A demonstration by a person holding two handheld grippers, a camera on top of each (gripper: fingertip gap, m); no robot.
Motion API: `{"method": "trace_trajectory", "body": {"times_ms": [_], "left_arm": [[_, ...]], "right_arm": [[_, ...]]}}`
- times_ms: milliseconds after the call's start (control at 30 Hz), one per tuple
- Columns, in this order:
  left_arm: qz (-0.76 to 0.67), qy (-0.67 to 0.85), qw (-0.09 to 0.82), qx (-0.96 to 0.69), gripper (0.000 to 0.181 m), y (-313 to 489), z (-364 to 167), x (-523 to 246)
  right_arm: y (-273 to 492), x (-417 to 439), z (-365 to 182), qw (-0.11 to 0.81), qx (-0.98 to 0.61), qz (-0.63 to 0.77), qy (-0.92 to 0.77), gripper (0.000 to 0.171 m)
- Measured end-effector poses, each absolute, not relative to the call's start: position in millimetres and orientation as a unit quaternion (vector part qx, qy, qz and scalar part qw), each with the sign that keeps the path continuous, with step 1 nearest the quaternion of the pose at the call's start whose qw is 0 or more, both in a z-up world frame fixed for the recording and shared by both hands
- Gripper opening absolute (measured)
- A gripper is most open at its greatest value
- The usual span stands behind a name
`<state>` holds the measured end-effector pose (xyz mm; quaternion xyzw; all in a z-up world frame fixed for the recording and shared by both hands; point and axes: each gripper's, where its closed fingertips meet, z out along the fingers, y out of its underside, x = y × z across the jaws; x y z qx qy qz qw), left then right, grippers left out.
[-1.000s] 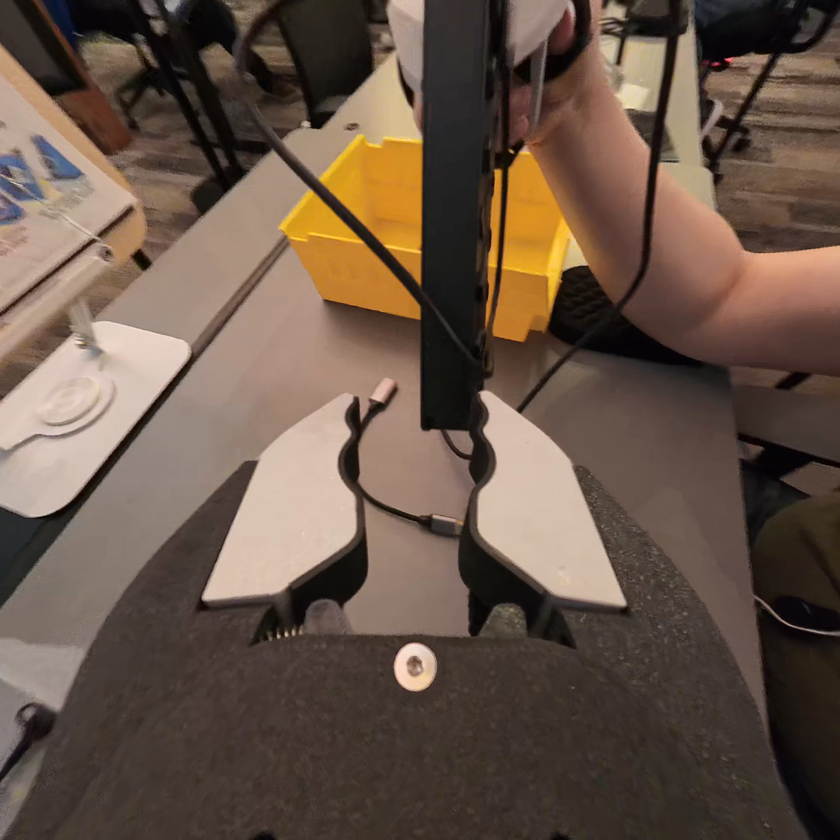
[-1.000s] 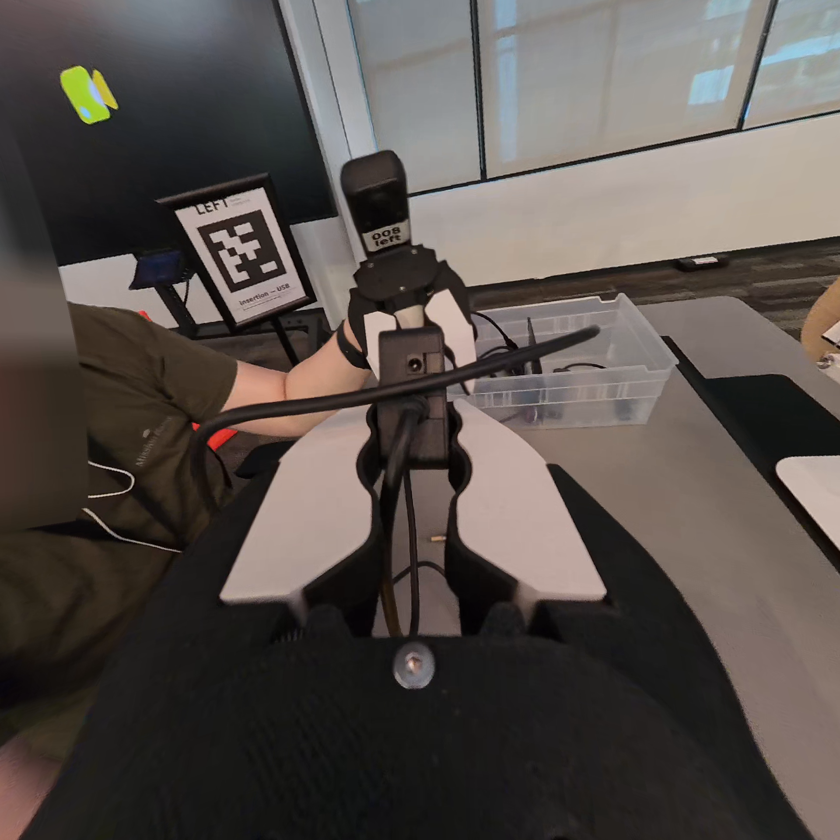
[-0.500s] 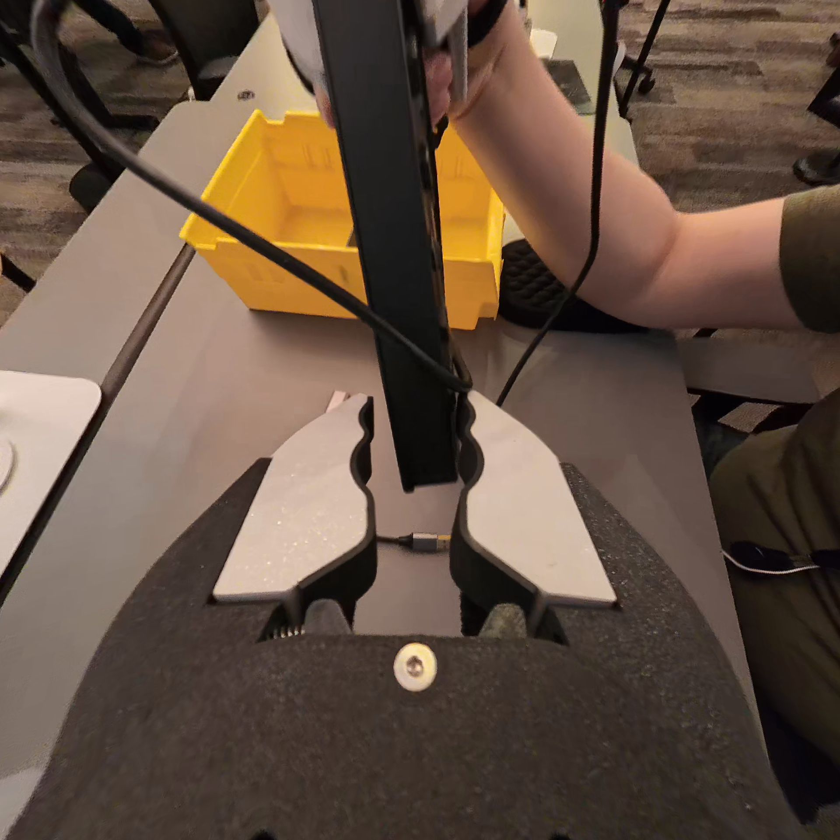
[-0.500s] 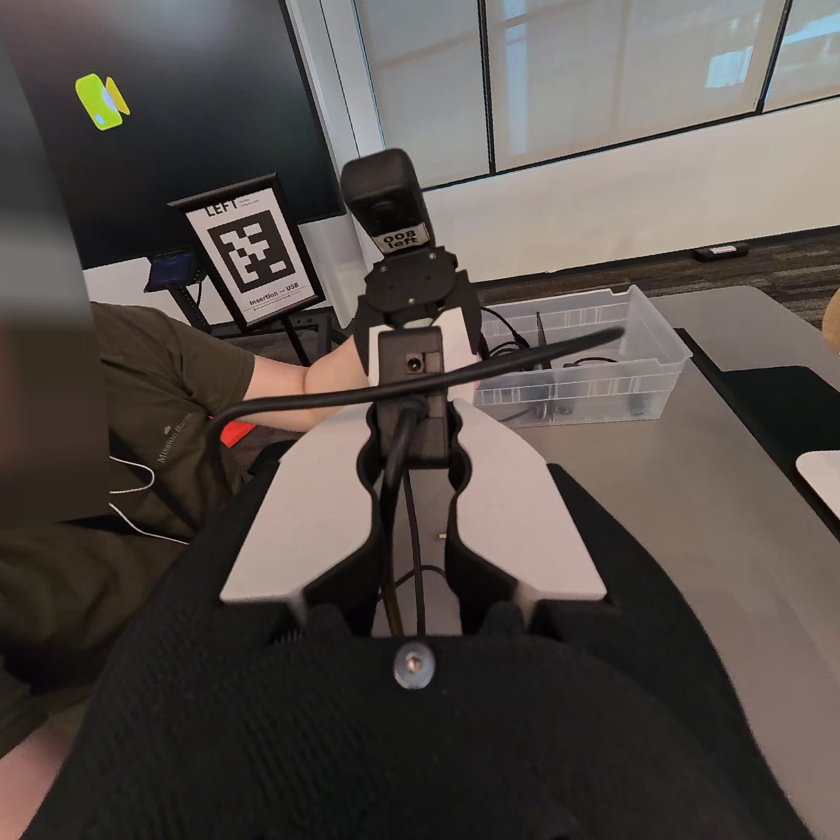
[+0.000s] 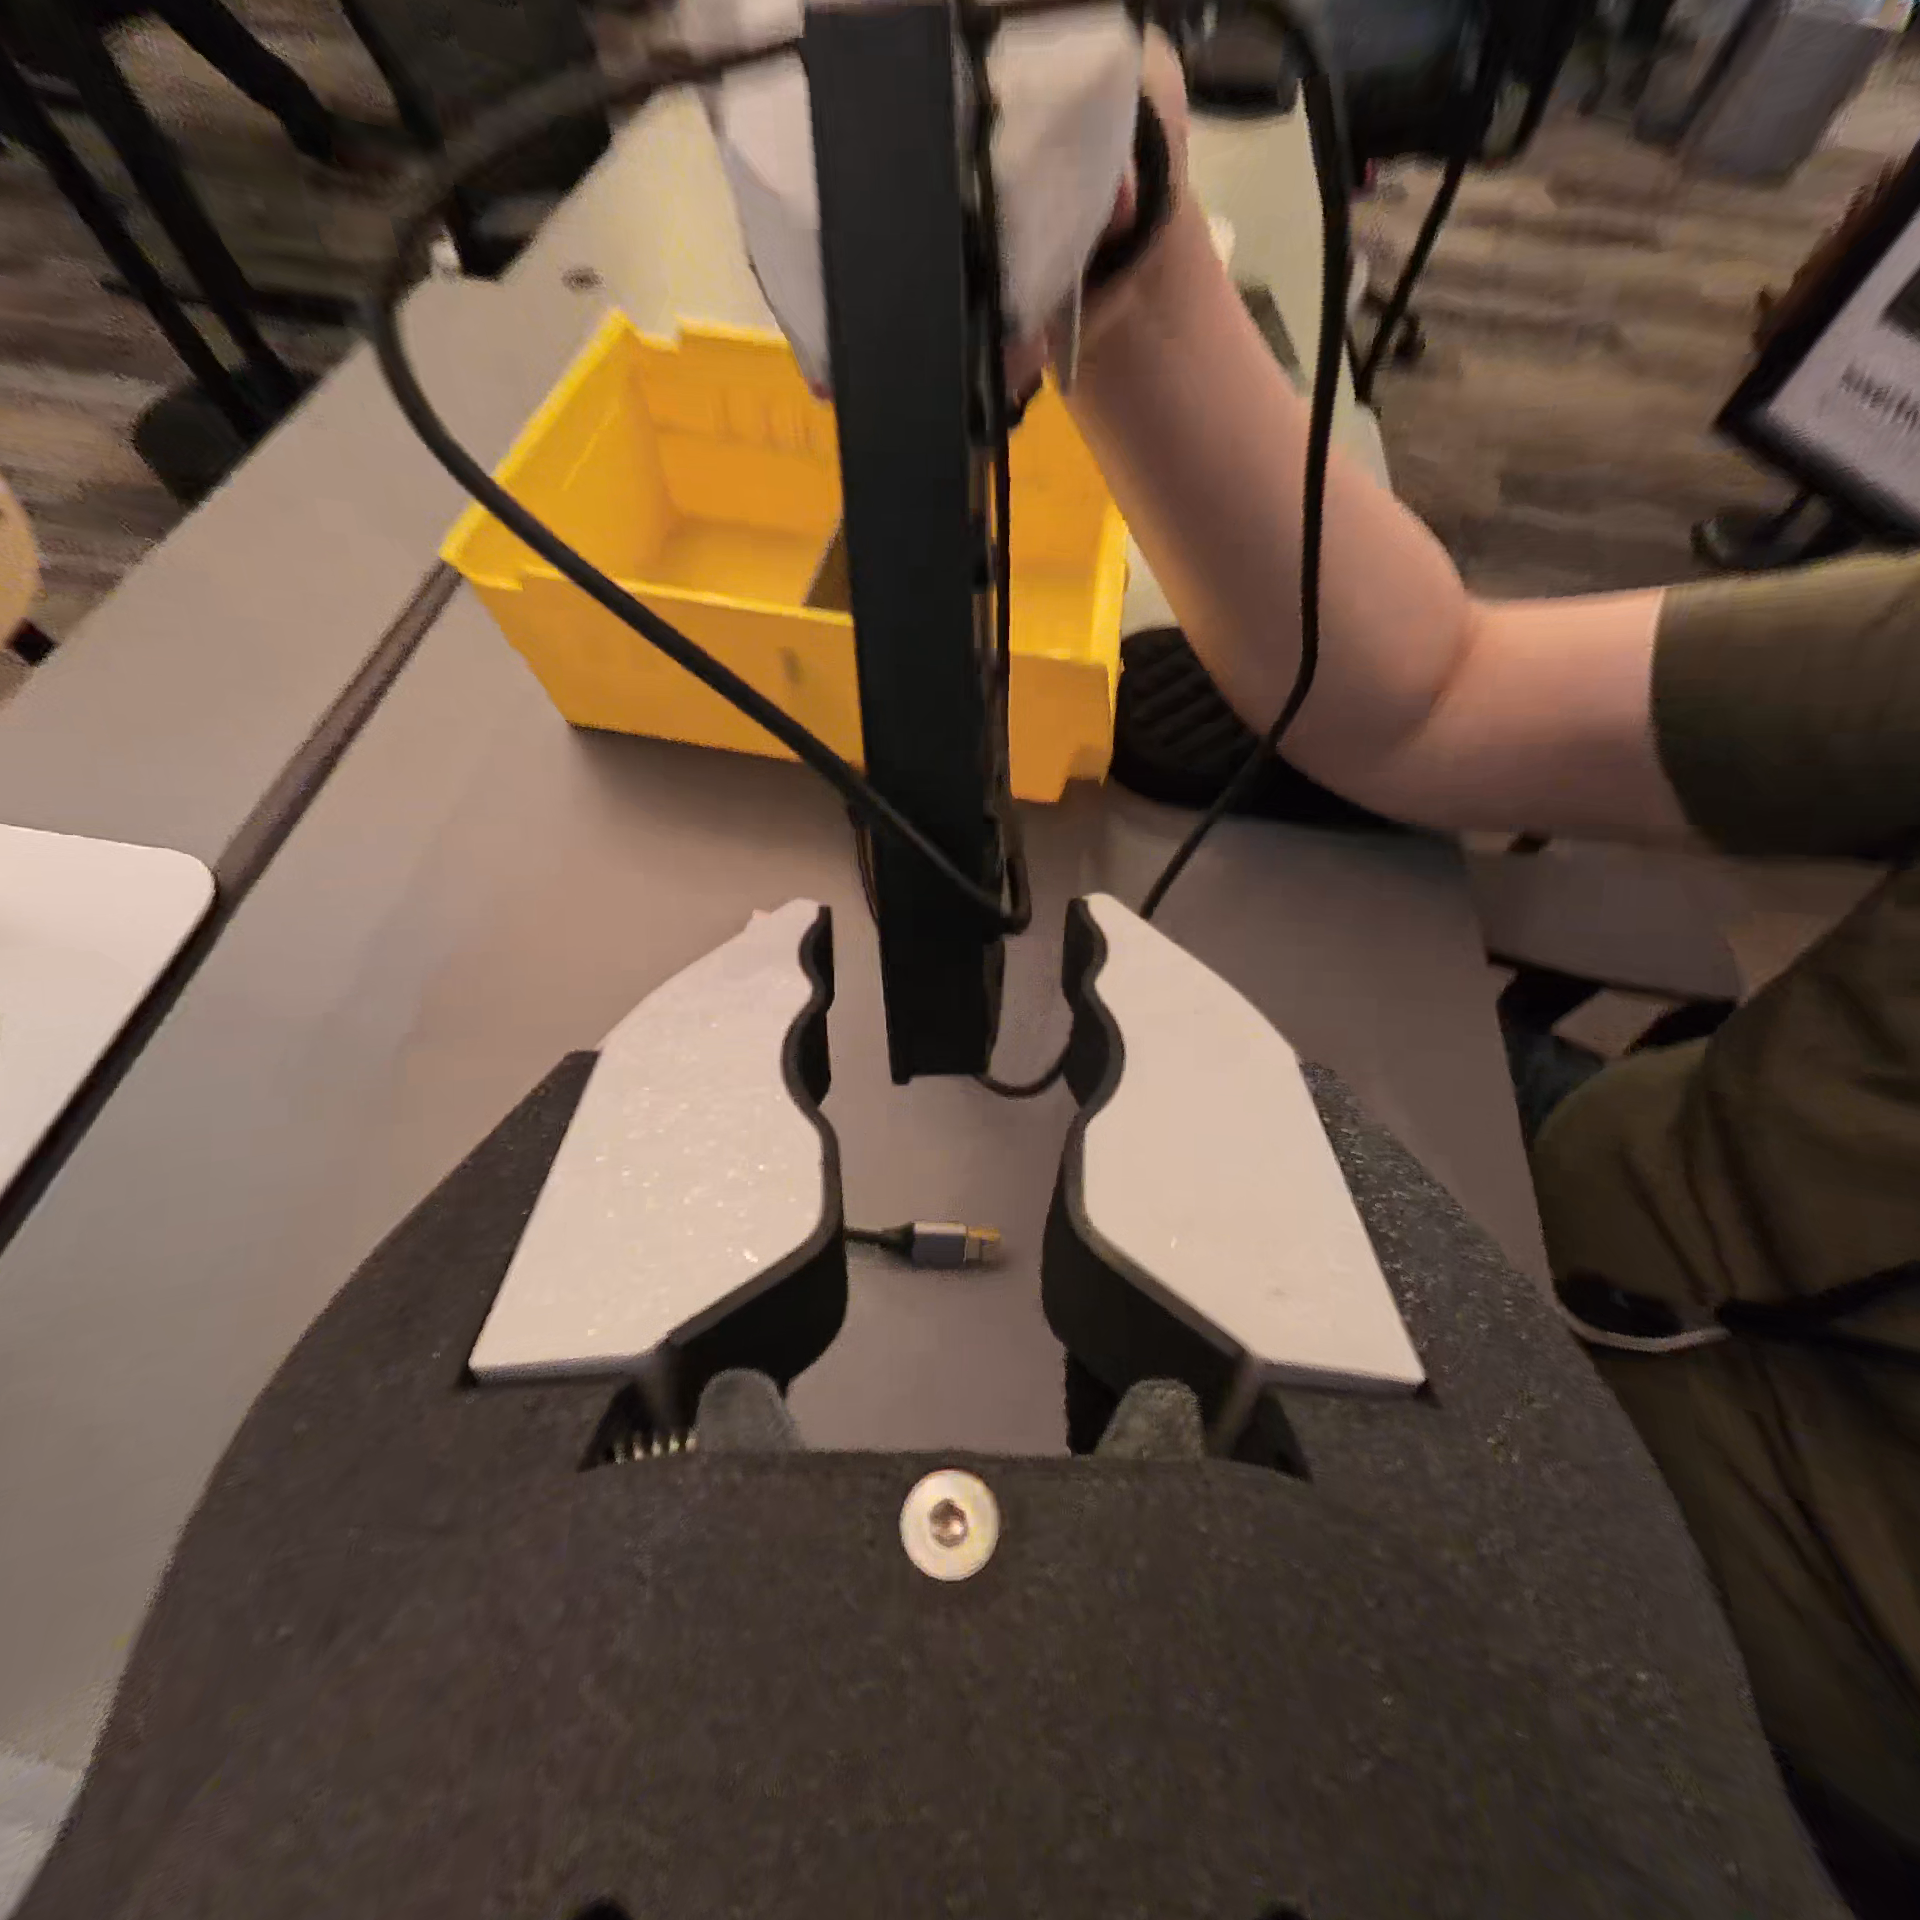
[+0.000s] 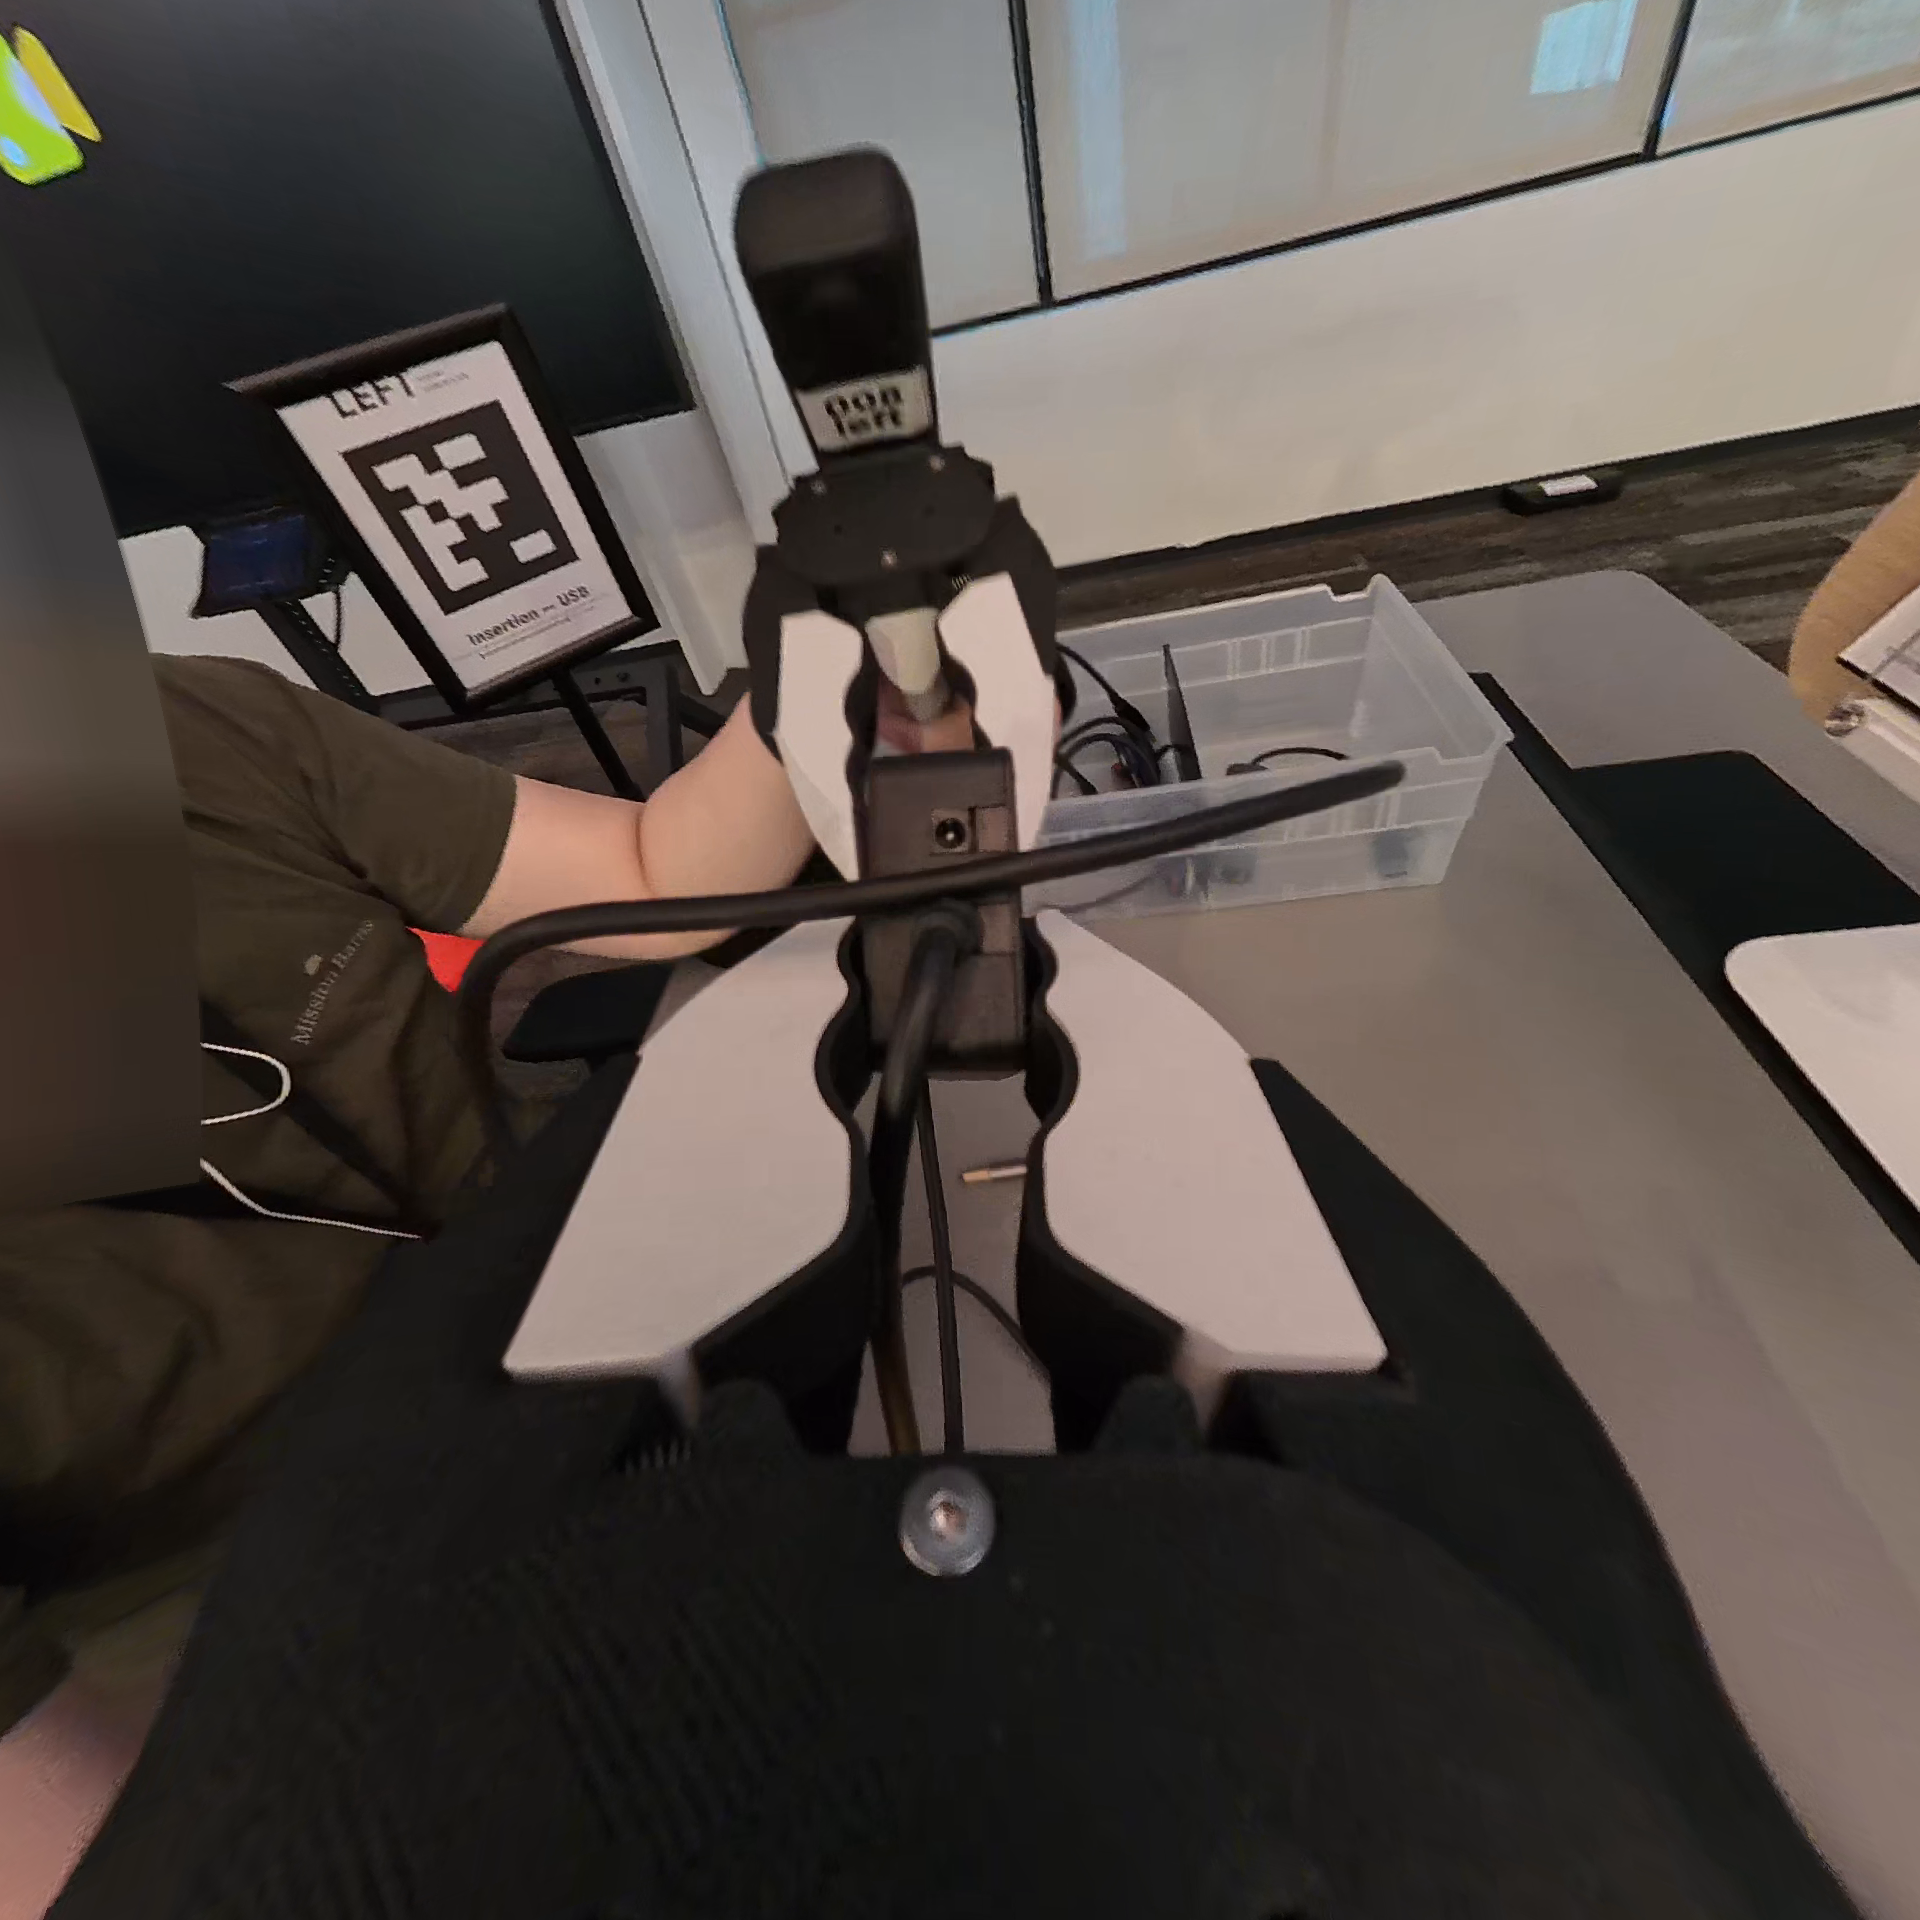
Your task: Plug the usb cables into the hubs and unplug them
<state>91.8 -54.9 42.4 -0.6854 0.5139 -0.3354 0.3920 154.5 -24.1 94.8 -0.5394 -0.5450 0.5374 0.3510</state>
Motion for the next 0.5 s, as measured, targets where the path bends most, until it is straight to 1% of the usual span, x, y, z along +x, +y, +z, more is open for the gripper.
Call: {"method": "trace_trajectory", "body": {"times_ms": [133,267,333,400,467,500], "left_arm": [[-0.338,0.488,0.444,-0.671,0.043,-50,62,95],[-0.256,0.494,0.476,-0.681,0.050,-36,50,106],[-0.248,0.501,0.471,-0.683,0.050,-33,40,111],[-0.272,0.508,0.451,-0.682,0.046,-37,33,118],[-0.292,0.518,0.432,-0.678,0.036,-42,26,123],[-0.296,0.525,0.419,-0.679,0.034,-44,20,125]], "right_arm": [[-22,145,83,0.344,-0.559,0.512,-0.554,0.026],[-26,135,75,0.330,-0.560,0.510,-0.563,0.026],[-28,132,72,0.325,-0.561,0.507,-0.567,0.026],[-30,129,69,0.319,-0.562,0.506,-0.571,0.026],[-33,127,66,0.309,-0.559,0.506,-0.579,0.027],[-35,127,67,0.307,-0.558,0.507,-0.581,0.026]]}}
